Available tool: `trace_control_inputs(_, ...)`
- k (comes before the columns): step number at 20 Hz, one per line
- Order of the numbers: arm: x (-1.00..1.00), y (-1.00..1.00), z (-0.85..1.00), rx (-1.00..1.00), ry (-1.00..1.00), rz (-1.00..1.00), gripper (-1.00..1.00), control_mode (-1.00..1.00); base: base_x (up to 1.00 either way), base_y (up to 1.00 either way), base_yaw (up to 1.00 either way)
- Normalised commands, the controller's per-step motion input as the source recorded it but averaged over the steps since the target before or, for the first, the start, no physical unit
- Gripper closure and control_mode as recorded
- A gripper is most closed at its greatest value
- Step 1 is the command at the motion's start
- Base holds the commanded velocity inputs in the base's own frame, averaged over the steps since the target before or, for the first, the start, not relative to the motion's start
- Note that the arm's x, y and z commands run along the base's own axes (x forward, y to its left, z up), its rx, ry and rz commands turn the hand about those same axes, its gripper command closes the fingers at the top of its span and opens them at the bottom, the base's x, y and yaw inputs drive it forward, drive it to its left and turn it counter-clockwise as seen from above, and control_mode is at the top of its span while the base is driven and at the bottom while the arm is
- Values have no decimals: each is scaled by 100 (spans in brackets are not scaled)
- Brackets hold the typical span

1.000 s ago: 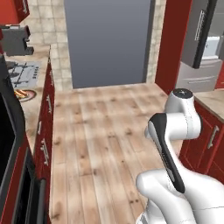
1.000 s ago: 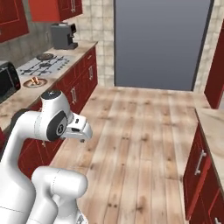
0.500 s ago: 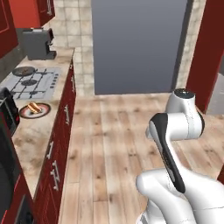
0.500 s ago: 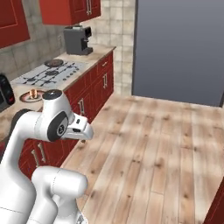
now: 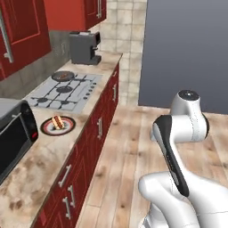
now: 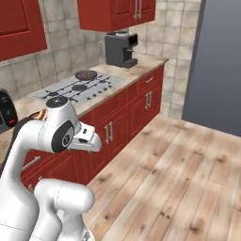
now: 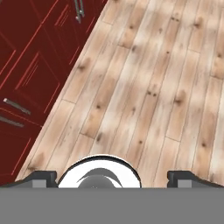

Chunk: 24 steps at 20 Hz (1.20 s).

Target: Place the cold items (kiwi and avocado) from the fridge in one tupperware on the dining counter. Place the warm items (kebab skewer and hot dog) in the stove area in another tupperware.

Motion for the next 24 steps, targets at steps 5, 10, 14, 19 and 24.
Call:
trace_control_inputs(5,0,0,0,0,0,0,-100,100,100,-33,52)
trace_control_inputs(10,0,0,0,0,0,0,-100,100,86,-17,56)
trace_control_inputs(14,0,0,0,0,0,0,-100,100,21,0,40)
trace_control_inputs(19,0,0,0,0,0,0,-100,100,5,18,40)
trace_control_inputs(24,0,0,0,0,0,0,-100,100,38,11,44)
